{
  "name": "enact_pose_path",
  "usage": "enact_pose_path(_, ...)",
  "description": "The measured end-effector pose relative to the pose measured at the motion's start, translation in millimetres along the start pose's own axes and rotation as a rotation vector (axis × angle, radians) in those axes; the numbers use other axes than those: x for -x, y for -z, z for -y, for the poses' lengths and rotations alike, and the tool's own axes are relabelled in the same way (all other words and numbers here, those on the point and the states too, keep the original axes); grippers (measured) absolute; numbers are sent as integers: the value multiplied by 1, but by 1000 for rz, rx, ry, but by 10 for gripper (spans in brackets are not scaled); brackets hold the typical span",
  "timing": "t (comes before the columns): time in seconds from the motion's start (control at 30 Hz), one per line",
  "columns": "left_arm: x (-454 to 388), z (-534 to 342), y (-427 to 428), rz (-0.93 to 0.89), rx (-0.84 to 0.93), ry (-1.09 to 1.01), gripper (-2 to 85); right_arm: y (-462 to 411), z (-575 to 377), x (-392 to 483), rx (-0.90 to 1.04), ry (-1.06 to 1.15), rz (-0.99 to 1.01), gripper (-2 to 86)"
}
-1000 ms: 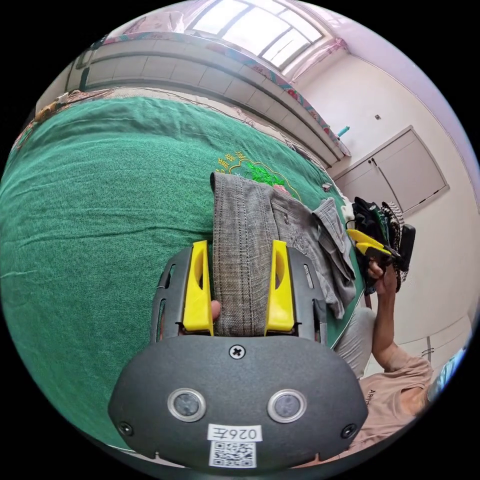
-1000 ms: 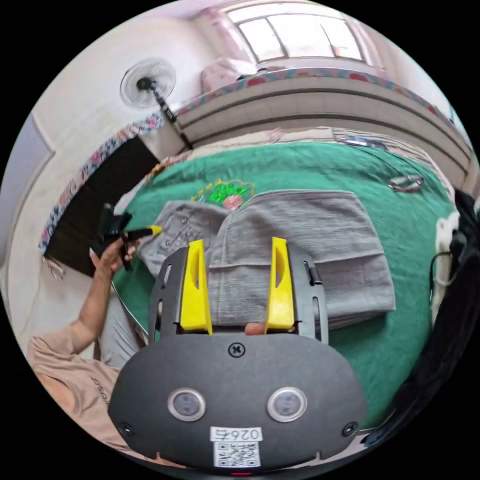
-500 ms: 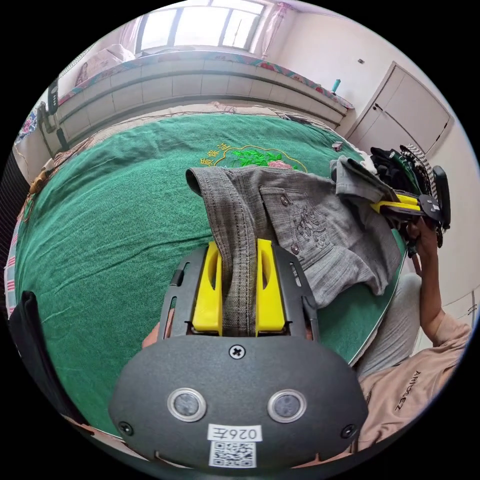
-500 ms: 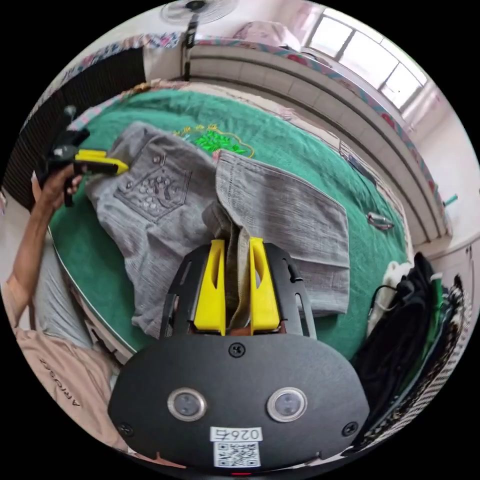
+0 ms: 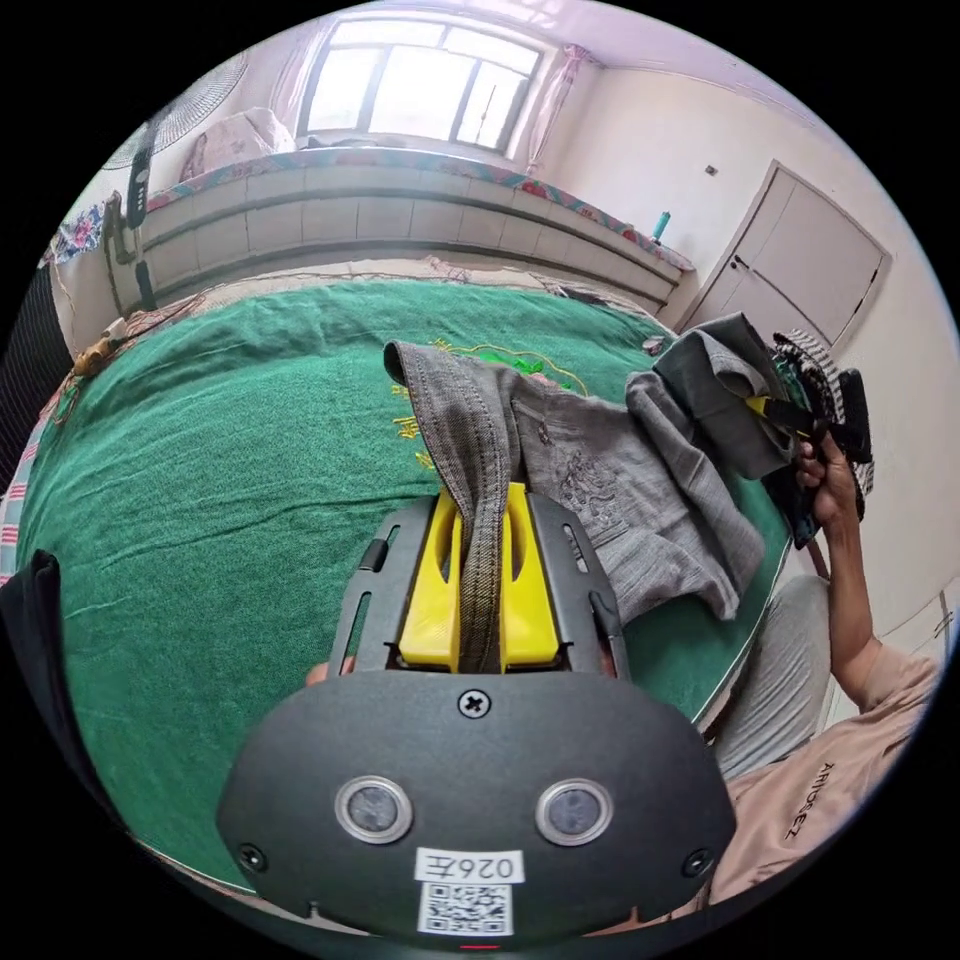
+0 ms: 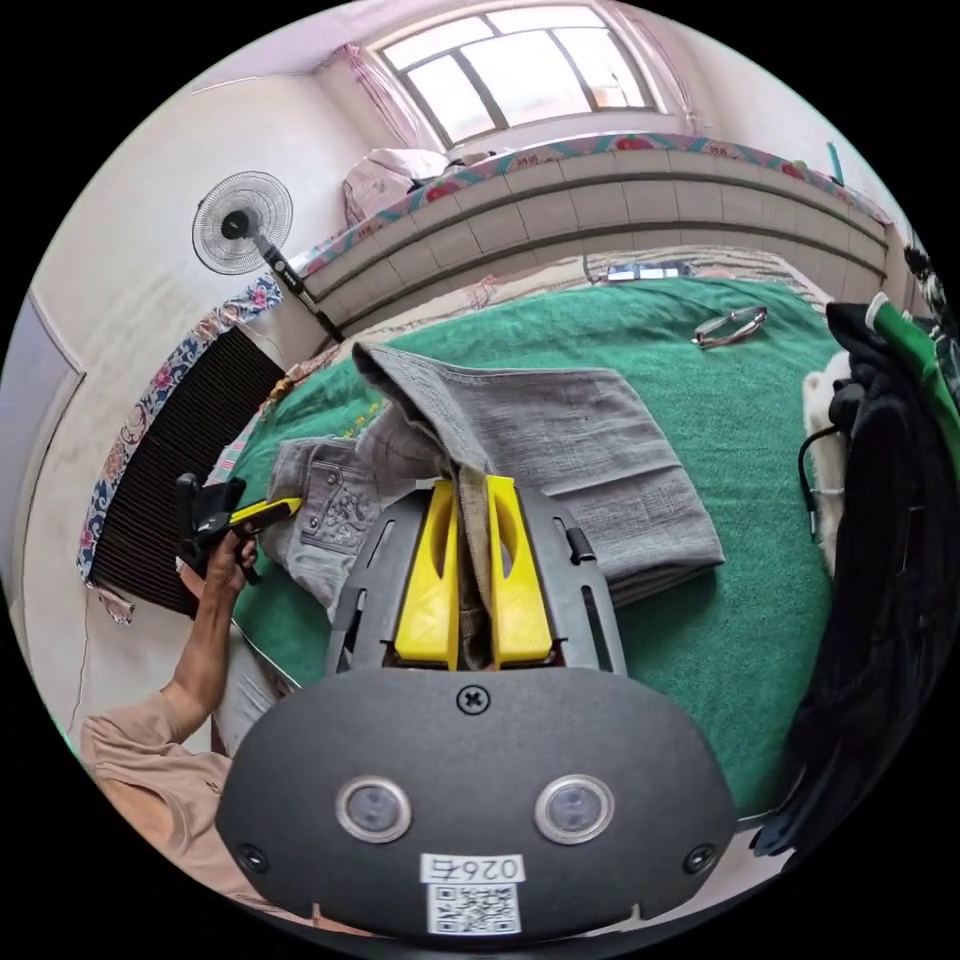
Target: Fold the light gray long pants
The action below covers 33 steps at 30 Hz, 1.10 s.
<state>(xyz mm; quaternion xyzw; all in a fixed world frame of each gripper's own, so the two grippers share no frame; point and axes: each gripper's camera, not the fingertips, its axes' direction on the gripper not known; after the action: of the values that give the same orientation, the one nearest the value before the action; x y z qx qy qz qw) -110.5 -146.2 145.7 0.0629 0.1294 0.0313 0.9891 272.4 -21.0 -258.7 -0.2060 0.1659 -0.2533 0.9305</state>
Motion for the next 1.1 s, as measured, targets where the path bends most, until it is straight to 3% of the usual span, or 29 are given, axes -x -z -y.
enact_pose_path(0.1, 0, -7, 45, -74, -144, 13, 57, 27, -16, 14, -115, 39, -30, 2)
enact_pose_path(0.37, 1, -35, 191, 308, -474, -12, 55, 112, -59, 52, -495, 95, -117, -3)
enact_pose_path(0.7, 76, 21, 250, 513, -432, 25, 55, 195, -13, 15, -648, 49, -86, -4)
enact_pose_path(0.9, 161, 41, 227, 454, -321, 155, 61, 184, 1, -46, -565, -53, -177, -2)
enact_pose_path(1.0, 216, 45, 180, 357, -129, 207, 76, 136, 6, -86, -308, -104, -250, 12)
enact_pose_path(1.07, 250, 39, 159, 398, -44, 299, 52, 85, 8, -120, -77, -211, -337, 36)
enact_pose_path(1.1, 255, 36, 160, 439, -52, 323, 34, 77, 8, -126, -50, -239, -379, 43)
